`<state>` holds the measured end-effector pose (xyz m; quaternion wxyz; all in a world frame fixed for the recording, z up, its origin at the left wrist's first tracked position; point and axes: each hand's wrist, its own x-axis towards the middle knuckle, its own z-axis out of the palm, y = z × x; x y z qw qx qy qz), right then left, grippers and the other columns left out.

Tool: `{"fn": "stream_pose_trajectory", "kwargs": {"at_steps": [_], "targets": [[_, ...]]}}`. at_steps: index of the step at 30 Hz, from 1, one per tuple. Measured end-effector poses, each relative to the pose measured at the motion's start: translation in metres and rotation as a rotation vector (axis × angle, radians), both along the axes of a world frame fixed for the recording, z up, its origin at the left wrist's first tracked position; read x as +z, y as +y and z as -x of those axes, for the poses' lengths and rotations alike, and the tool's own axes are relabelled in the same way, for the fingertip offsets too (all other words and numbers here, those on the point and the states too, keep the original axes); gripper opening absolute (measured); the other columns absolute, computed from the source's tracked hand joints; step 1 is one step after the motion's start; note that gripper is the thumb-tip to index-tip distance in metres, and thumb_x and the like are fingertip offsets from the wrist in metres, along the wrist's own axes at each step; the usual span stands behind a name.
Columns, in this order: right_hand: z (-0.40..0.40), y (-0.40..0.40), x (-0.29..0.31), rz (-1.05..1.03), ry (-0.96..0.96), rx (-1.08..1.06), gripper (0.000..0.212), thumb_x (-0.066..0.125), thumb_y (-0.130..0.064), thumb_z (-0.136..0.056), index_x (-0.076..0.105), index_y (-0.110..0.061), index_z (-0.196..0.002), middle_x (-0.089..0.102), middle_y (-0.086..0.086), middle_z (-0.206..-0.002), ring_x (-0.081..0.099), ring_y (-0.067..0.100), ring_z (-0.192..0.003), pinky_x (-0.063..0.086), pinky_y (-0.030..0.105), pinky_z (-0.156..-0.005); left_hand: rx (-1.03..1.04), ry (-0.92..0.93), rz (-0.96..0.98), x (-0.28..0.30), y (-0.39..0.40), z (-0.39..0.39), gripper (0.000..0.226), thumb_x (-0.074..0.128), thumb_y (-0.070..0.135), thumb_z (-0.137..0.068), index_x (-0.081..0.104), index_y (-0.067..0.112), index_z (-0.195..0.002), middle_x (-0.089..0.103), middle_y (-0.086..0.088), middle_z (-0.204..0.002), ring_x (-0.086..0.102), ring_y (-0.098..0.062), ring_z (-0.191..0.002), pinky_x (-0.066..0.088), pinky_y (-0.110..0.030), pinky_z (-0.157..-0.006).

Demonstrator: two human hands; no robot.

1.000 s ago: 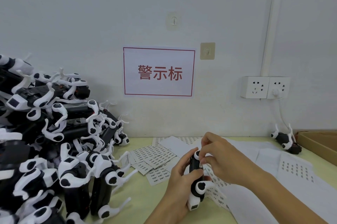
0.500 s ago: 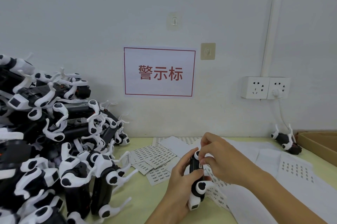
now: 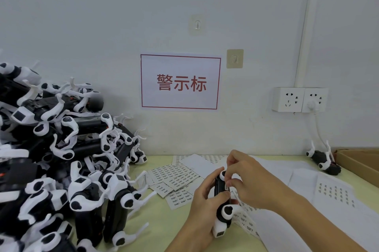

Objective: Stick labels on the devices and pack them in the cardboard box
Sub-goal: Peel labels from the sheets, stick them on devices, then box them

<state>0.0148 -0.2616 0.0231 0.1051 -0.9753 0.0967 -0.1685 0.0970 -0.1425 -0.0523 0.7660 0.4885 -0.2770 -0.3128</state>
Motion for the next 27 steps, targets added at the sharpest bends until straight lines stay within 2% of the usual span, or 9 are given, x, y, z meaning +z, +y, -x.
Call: {"fn": "stream_pose_trajectory", "kwargs": {"at_steps": [5, 10, 14, 17, 27], "targets": [[0.0009, 0.0017, 0.0009, -0.014, 0.0, -0.001, 0.021, 0.06, -0.021, -0.095, 0.06, -0.031, -0.077, 0.04, -0.016, -0.098, 0.048, 0.006, -0.094, 0.049, 0.032, -0.083, -0.012, 0.019, 0.016, -0.0002, -0.0006, 0.0001, 0.055, 0.058, -0.012, -0.087, 0.074, 0.033, -0.114, 0.075, -0.003, -0.11, 0.073, -0.031, -0.1, 0.06, -0.038, -0.077], [0.0007, 0.0017, 0.0015, -0.016, 0.006, -0.003, 0.021, 0.059, -0.019, -0.095, 0.06, -0.03, -0.078, 0.04, -0.016, -0.099, 0.049, 0.007, -0.094, 0.049, 0.032, -0.084, -0.005, -0.006, 0.007, -0.0004, -0.0009, 0.0, 0.055, 0.059, -0.011, -0.087, 0.075, 0.036, -0.111, 0.075, -0.003, -0.108, 0.072, -0.032, -0.101, 0.059, -0.043, -0.085], [-0.0001, 0.0014, 0.0013, -0.013, 0.0, -0.003, 0.022, 0.059, -0.02, -0.095, 0.059, -0.031, -0.077, 0.04, -0.016, -0.098, 0.049, 0.006, -0.093, 0.049, 0.031, -0.083, -0.001, 0.011, 0.009, -0.0008, -0.0012, 0.0006, 0.055, 0.059, -0.011, -0.088, 0.075, 0.035, -0.111, 0.075, -0.003, -0.109, 0.072, -0.032, -0.101, 0.059, -0.044, -0.086], [-0.0004, 0.0013, 0.0003, 0.001, -0.008, 0.004, 0.024, 0.059, -0.021, -0.095, 0.057, -0.033, -0.075, 0.04, -0.017, -0.097, 0.047, 0.004, -0.093, 0.048, 0.03, -0.082, 0.017, 0.035, 0.011, -0.0005, -0.0014, 0.0003, 0.055, 0.059, -0.012, -0.087, 0.075, 0.033, -0.113, 0.075, -0.002, -0.11, 0.073, -0.032, -0.1, 0.06, -0.039, -0.079], [0.0, 0.0002, -0.0012, 0.014, -0.02, 0.011, 0.023, 0.06, -0.022, -0.095, 0.057, -0.034, -0.076, 0.039, -0.02, -0.098, 0.047, 0.0, -0.094, 0.048, 0.027, -0.082, 0.063, 0.024, 0.03, 0.0018, -0.0017, 0.0048, 0.039, 0.064, -0.002, -0.093, 0.075, 0.029, -0.113, 0.075, 0.001, -0.111, 0.074, -0.021, -0.099, 0.06, -0.028, -0.074]]}}
